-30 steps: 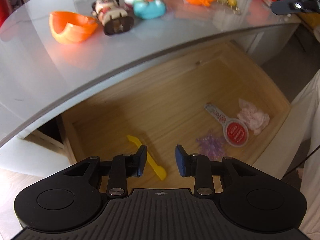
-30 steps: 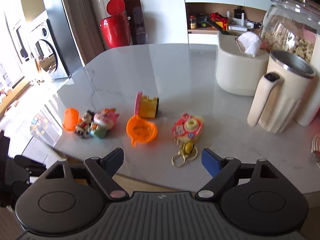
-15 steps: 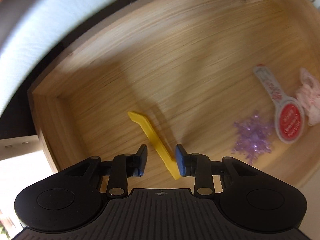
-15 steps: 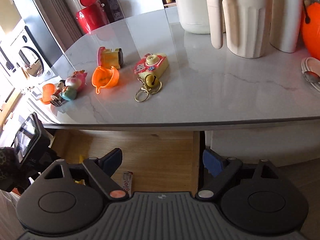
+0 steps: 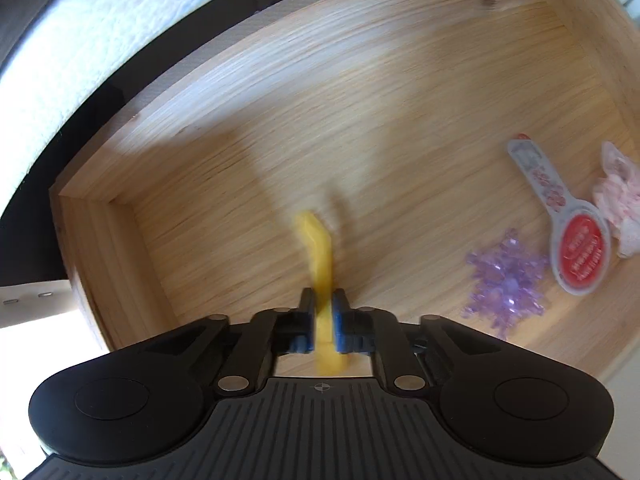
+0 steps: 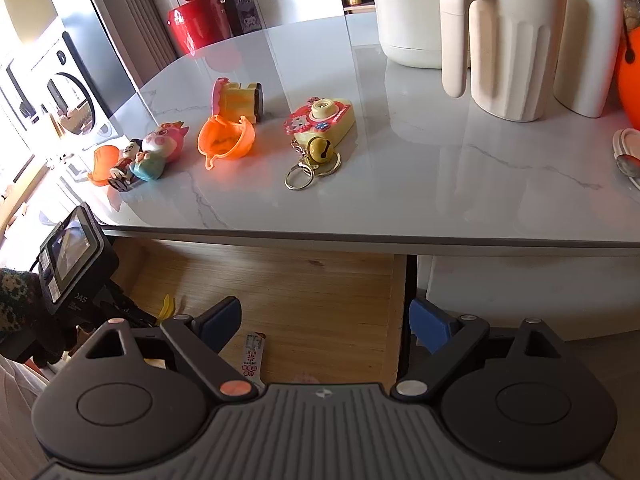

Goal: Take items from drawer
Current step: 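Reach into the drawer and grasp the yellow plastic stick with the left tool, then lift the yellow stick with the left tool while the right tool grasps the red-white round tag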

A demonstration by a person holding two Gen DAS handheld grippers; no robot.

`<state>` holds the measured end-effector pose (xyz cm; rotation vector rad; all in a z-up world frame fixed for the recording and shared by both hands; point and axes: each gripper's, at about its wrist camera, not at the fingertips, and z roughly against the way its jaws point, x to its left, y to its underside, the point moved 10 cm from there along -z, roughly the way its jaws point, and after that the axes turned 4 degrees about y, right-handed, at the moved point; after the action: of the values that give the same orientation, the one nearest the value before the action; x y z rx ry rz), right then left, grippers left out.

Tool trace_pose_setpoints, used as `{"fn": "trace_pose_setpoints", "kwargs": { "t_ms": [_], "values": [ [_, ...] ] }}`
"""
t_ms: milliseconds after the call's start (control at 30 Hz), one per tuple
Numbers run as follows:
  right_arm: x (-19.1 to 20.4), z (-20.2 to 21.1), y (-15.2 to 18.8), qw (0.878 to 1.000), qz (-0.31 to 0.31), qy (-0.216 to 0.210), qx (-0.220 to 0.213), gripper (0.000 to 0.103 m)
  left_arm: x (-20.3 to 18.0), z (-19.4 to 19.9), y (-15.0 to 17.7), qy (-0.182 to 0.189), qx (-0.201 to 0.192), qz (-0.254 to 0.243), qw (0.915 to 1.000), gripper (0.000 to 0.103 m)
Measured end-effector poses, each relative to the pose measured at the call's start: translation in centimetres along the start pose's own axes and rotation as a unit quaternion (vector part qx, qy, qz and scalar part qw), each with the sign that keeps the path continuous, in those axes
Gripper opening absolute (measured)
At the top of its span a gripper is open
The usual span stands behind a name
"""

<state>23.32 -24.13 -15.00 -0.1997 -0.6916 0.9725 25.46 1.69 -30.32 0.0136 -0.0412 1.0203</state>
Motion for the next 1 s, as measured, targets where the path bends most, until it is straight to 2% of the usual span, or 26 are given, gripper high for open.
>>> {"fn": "trace_pose_setpoints", "kwargs": {
  "t_ms": [100, 200, 333, 467, 567, 633, 733, 833, 900, 933, 967, 1000],
  "values": [
    [0.1, -0.5, 0.4, 1.000, 0.012, 0.015, 0.006, 0.091, -0.8, 3.1, 0.2, 0.026, -0.050, -0.021, 0.9982, 0.010],
    [0.0, -1.4, 1.3, 0.999, 0.019, 0.016, 0.028, 0.091, -1.8, 7.2, 1.3, 0.062, -0.112, -0.030, 0.9913, 0.010],
    [-0.1, -2.5, 2.2, 0.998, 0.028, 0.029, 0.054, 0.091, -2.9, 11.3, 4.1, 0.114, -0.188, -0.007, 0.9756, 0.010],
    [0.7, -3.0, 2.9, 0.996, 0.042, 0.032, 0.073, 0.092, -2.0, 12.6, 5.6, 0.163, -0.244, 0.049, 0.9546, 0.010],
    [1.6, -3.7, 3.6, 0.994, 0.030, 0.017, 0.108, 0.092, 0.1, 12.5, 5.1, 0.190, -0.262, 0.105, 0.9402, 0.010],
    [2.4, -4.5, 4.3, 0.989, 0.010, 0.000, 0.149, 0.092, 1.4, 12.4, 5.5, 0.187, -0.266, 0.130, 0.9367, 0.010],
    [4.4, -5.4, 5.0, 0.981, 0.018, -0.013, 0.193, 0.092, 2.1, 13.3, 6.0, 0.202, -0.291, 0.136, 0.9251, 0.010],
    [6.2, -7.0, 5.7, 0.971, 0.048, -0.009, 0.235, 0.092, 2.2, 13.4, 6.1, 0.200, -0.304, 0.136, 0.9215, 0.010],
    [6.9, -8.4, 6.3, 0.961, 0.086, 0.011, 0.263, 0.084, 1.7, 12.9, 6.0, 0.205, -0.306, 0.141, 0.9192, 0.010],
    [7.1, -9.0, 6.8, 0.954, 0.115, 0.025, 0.275, 0.073, 1.7, 12.9, 6.1, 0.206, -0.306, 0.142, 0.9184, 0.010],
    [7.3, -9.5, 7.2, 0.947, 0.143, 0.036, 0.286, 0.067, 1.7, 12.9, 6.2, 0.206, -0.308, 0.143, 0.9178, 0.010],
    [7.5, -10.1, 7.5, 0.940, 0.159, 0.042, 0.300, 0.067, 1.7, 12.9, 6.2, 0.206, -0.308, 0.144, 0.9176, 0.010]
  ]
}}
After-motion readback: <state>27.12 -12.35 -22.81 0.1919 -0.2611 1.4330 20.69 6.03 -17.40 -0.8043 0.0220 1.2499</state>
